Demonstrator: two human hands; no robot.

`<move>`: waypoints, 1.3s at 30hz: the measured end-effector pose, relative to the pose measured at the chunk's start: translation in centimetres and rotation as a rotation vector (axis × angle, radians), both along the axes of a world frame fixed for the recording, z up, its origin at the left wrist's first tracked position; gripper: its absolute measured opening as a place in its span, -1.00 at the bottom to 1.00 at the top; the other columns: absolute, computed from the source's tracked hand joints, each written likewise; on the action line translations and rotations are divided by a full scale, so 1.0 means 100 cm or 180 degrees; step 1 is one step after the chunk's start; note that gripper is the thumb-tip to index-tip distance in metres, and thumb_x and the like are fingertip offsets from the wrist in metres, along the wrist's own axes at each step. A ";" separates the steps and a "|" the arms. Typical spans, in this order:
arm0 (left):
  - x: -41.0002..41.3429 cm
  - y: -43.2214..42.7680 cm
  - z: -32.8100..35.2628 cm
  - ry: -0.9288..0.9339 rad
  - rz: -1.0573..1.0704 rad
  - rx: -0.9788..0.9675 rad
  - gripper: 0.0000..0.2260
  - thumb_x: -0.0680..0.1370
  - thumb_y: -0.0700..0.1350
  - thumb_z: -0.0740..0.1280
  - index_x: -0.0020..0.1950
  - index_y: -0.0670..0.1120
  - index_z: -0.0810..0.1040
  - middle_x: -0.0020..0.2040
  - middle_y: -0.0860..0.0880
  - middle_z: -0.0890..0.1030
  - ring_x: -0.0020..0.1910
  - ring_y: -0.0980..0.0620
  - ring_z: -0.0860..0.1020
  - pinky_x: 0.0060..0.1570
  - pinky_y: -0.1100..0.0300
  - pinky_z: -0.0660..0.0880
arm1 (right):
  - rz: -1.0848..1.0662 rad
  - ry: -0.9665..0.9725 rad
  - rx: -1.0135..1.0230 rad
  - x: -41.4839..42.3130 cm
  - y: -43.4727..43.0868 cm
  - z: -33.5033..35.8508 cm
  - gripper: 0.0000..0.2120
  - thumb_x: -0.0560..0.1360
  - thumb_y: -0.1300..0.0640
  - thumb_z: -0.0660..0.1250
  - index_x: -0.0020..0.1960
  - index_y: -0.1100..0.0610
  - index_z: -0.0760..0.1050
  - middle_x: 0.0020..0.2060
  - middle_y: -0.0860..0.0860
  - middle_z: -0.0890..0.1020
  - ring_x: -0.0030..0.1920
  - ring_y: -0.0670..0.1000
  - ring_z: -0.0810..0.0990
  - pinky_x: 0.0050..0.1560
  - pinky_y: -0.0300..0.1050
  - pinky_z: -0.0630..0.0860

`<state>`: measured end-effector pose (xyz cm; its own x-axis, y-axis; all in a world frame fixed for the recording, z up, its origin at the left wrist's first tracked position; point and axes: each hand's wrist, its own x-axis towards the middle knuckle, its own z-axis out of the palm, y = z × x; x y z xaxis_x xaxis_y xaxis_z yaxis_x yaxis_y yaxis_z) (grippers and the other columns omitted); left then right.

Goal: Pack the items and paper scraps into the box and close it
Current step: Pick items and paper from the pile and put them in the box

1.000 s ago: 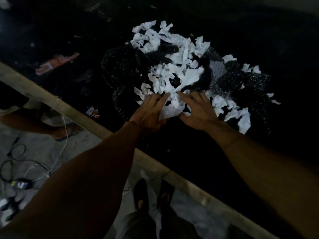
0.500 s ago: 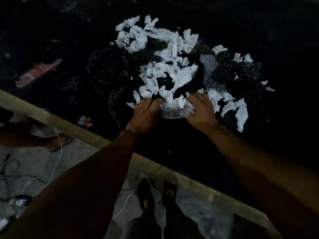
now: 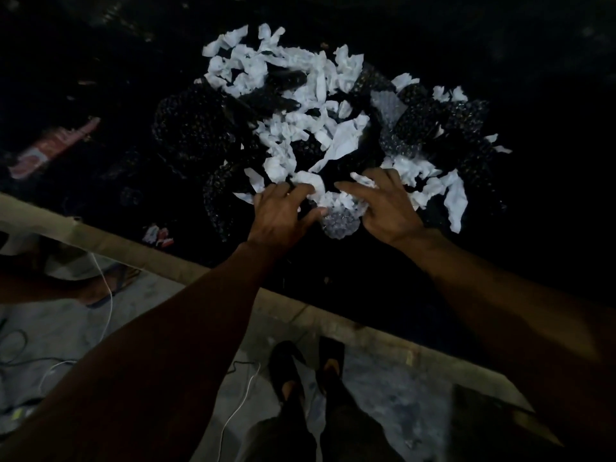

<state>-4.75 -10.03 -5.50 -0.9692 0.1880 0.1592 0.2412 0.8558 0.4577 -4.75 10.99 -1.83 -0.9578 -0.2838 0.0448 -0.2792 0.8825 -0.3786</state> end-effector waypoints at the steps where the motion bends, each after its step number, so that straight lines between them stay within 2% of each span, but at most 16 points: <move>1: 0.000 0.001 -0.001 0.0082 0.0050 0.0058 -0.63 0.44 0.27 0.30 0.05 0.03 0.56 -0.04 -0.08 0.55 0.05 -0.16 0.50 0.04 -0.01 0.34 | -0.0039 0.0110 0.0066 0.002 0.002 0.000 -0.30 0.27 0.26 -0.01 0.33 -0.05 0.50 0.18 0.21 0.46 0.20 0.29 0.34 0.24 0.13 0.36; 5: 0.001 -0.001 -0.002 0.0355 -0.0071 0.0381 -0.85 0.45 0.02 0.38 -0.17 -0.05 0.53 0.00 -0.11 0.42 0.00 -0.13 0.42 0.01 -0.02 0.41 | -0.0153 0.0351 0.0254 0.013 0.012 -0.005 -0.35 0.30 0.15 -0.02 0.32 -0.09 0.49 0.26 0.16 0.45 0.22 0.27 0.33 0.21 0.12 0.36; 9: 0.004 0.000 0.003 0.0472 -0.0447 0.0290 -0.91 0.44 -0.11 0.36 -0.17 -0.08 0.47 0.18 -0.14 0.42 0.06 -0.19 0.40 0.04 -0.05 0.37 | -0.0099 0.0351 0.0206 0.020 0.019 -0.003 -0.32 0.27 0.17 0.19 0.39 -0.08 0.40 0.35 0.15 0.37 0.29 0.22 0.27 0.25 0.12 0.31; 11: 0.004 0.000 0.004 0.0499 -0.0527 0.0242 -0.88 0.46 -0.11 0.33 -0.03 -0.07 0.48 0.23 -0.11 0.44 0.08 -0.17 0.41 0.07 -0.07 0.37 | -0.0114 0.0307 0.0051 0.022 0.022 0.000 -0.28 0.27 0.19 0.27 0.43 -0.07 0.34 0.38 0.12 0.33 0.33 0.19 0.24 0.28 0.08 0.27; 14: 0.001 0.003 0.006 0.0390 -0.0675 0.0076 -0.56 0.47 -0.11 0.26 0.36 0.02 0.39 0.39 -0.01 0.38 0.20 -0.11 0.40 0.16 0.00 0.37 | -0.0235 0.0168 -0.0178 0.026 0.024 0.002 -0.26 0.28 0.14 0.24 0.46 -0.07 0.28 0.41 0.06 0.32 0.37 0.14 0.23 0.35 0.02 0.24; 16: 0.002 0.010 0.009 0.0278 -0.0773 -0.0206 -0.48 0.46 -0.07 0.22 0.44 0.09 0.32 0.41 0.06 0.38 0.20 -0.08 0.39 0.14 0.02 0.36 | -0.0246 0.0148 -0.0259 0.027 0.023 -0.002 -0.30 0.30 0.09 0.20 0.46 -0.03 0.30 0.41 0.05 0.35 0.37 0.13 0.25 0.37 -0.02 0.22; 18: 0.002 0.014 0.008 0.0283 -0.0760 -0.0336 -0.58 0.49 0.00 0.21 0.36 0.10 0.43 0.32 0.07 0.48 0.16 -0.08 0.42 0.11 0.01 0.38 | -0.0121 0.0261 -0.0231 0.026 0.021 -0.007 -0.41 0.34 0.08 0.20 0.38 0.09 0.42 0.32 0.11 0.46 0.30 0.17 0.36 0.33 0.04 0.29; 20: 0.001 0.014 0.003 0.0429 -0.0668 -0.0164 -0.70 0.52 0.06 0.26 0.21 0.02 0.56 0.16 0.00 0.54 0.09 -0.11 0.44 0.05 -0.01 0.42 | -0.0007 0.0520 -0.0161 0.026 0.023 -0.017 -0.57 0.37 0.07 0.23 0.17 0.23 0.55 0.14 0.20 0.56 0.14 0.22 0.46 0.19 0.12 0.43; 22: -0.002 0.011 -0.003 0.0556 -0.0598 0.0079 -0.77 0.52 0.07 0.34 -0.01 -0.07 0.61 0.09 -0.08 0.52 0.05 -0.14 0.41 0.01 -0.01 0.43 | -0.0098 0.0593 -0.0289 0.028 0.027 -0.023 -0.67 0.35 0.08 0.32 0.03 0.27 0.54 0.07 0.24 0.53 0.06 0.19 0.44 0.07 0.13 0.47; 24: -0.004 0.009 -0.006 0.0594 -0.0593 0.0230 -0.78 0.51 0.01 0.38 -0.20 -0.12 0.55 0.16 -0.11 0.51 0.07 -0.13 0.39 0.07 0.04 0.39 | -0.0274 0.0363 -0.0639 0.032 0.029 -0.022 -0.57 0.26 0.09 0.43 0.06 0.26 0.50 0.15 0.21 0.42 0.09 0.16 0.41 0.09 0.03 0.44; 26: -0.005 0.010 -0.006 0.0614 -0.0693 0.0293 -0.79 0.50 -0.05 0.36 -0.26 -0.15 0.49 0.18 -0.11 0.55 0.11 -0.15 0.42 0.13 0.03 0.39 | -0.0481 0.0157 -0.0985 0.034 0.027 -0.015 -0.51 0.23 0.07 0.46 0.09 0.22 0.46 0.19 0.15 0.36 0.12 0.12 0.39 0.08 -0.13 0.37; 30: -0.005 0.012 0.000 0.0338 -0.0568 0.0481 -0.85 0.45 -0.11 0.29 -0.05 -0.16 0.47 -0.13 -0.09 0.55 -0.05 -0.16 0.45 -0.01 -0.10 0.44 | -0.1026 0.0107 -0.1163 0.027 0.017 -0.012 -0.50 0.35 0.35 0.36 0.27 0.15 0.40 0.13 0.15 0.47 0.15 0.12 0.43 0.05 -0.10 0.42; 32: -0.003 0.015 0.006 0.0050 -0.0329 0.0626 -0.68 0.45 -0.13 0.30 0.19 -0.16 0.44 -0.13 -0.11 0.55 -0.02 -0.16 0.45 0.04 -0.10 0.44 | -0.1332 -0.0170 -0.1321 0.024 0.014 -0.011 -0.33 0.36 0.38 0.34 0.41 0.06 0.28 0.19 0.16 0.47 0.19 0.12 0.46 0.14 -0.13 0.40; 35: -0.008 0.024 0.013 0.0054 -0.0185 0.0336 -0.43 0.55 0.02 0.28 0.51 -0.05 0.19 -0.15 -0.15 0.61 0.01 -0.21 0.50 -0.03 -0.05 0.47 | -0.1487 -0.0517 -0.1646 0.017 0.012 -0.008 -0.16 0.29 0.29 0.42 0.49 0.06 0.16 0.17 0.14 0.49 0.17 0.09 0.47 0.20 -0.07 0.35; 37: -0.013 0.028 0.012 0.0068 -0.0165 -0.0146 -0.44 0.57 0.14 0.21 0.54 0.05 0.14 -0.07 -0.15 0.64 0.04 -0.24 0.53 -0.08 -0.05 0.50 | -0.1395 -0.0331 -0.1371 0.010 0.012 -0.011 -0.28 0.36 0.35 0.37 0.48 0.19 0.24 0.25 0.22 0.48 0.24 0.17 0.46 0.28 -0.04 0.33; 39: -0.016 0.030 0.004 0.0094 -0.0104 -0.0381 -0.53 0.56 0.16 0.19 0.44 0.05 0.34 -0.02 -0.15 0.64 0.05 -0.24 0.53 -0.04 -0.06 0.50 | -0.1334 -0.0102 -0.0987 0.007 0.012 -0.018 -0.49 0.41 0.45 0.30 0.34 0.25 0.43 0.19 0.29 0.48 0.18 0.25 0.47 0.14 -0.11 0.35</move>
